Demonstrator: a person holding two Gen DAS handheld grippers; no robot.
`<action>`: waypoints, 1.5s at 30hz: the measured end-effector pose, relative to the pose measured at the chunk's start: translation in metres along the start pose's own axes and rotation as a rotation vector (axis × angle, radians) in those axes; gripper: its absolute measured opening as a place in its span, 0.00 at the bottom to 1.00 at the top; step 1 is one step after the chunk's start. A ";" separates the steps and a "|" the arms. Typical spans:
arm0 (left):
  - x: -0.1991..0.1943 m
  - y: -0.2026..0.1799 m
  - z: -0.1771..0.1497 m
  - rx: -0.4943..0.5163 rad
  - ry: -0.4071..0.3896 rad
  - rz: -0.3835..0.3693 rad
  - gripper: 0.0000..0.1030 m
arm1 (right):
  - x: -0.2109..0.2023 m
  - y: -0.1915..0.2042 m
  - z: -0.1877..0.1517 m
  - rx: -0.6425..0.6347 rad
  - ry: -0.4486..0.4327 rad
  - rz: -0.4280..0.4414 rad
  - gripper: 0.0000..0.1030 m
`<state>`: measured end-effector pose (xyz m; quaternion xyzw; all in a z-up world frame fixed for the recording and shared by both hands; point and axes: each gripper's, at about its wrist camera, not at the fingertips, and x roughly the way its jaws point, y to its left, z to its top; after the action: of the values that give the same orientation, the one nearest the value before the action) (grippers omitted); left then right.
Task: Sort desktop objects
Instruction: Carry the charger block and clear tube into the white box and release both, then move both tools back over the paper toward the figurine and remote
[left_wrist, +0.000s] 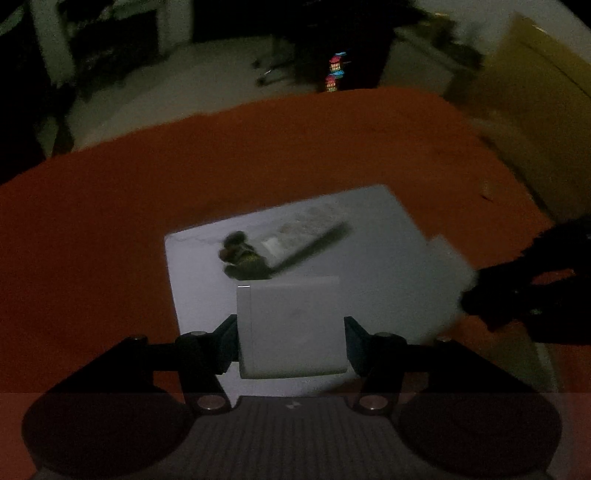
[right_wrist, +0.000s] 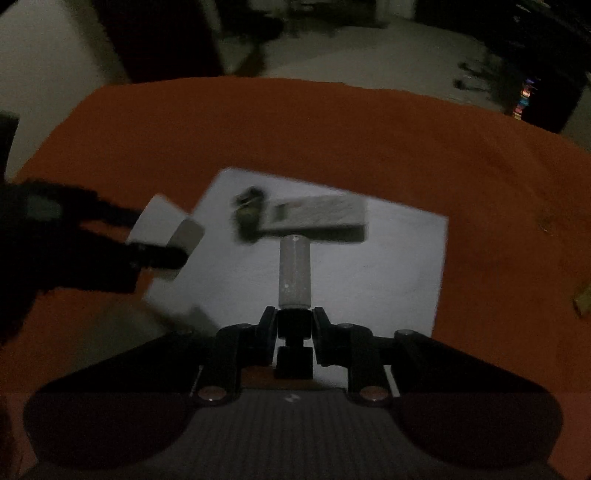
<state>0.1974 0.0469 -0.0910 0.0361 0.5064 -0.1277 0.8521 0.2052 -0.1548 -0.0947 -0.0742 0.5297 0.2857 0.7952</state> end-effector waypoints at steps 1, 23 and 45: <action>-0.009 -0.011 -0.010 0.031 0.004 -0.004 0.52 | -0.002 0.009 -0.014 -0.030 0.021 0.015 0.21; 0.060 -0.129 -0.157 0.291 0.299 0.076 0.54 | 0.070 0.054 -0.136 -0.133 0.405 -0.055 0.39; 0.074 0.053 0.036 -0.413 0.083 0.318 0.96 | 0.073 -0.098 0.121 0.765 -0.012 0.057 1.00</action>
<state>0.2755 0.0778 -0.1418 -0.0545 0.5441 0.1154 0.8293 0.3743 -0.1570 -0.1253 0.2444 0.5953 0.0900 0.7601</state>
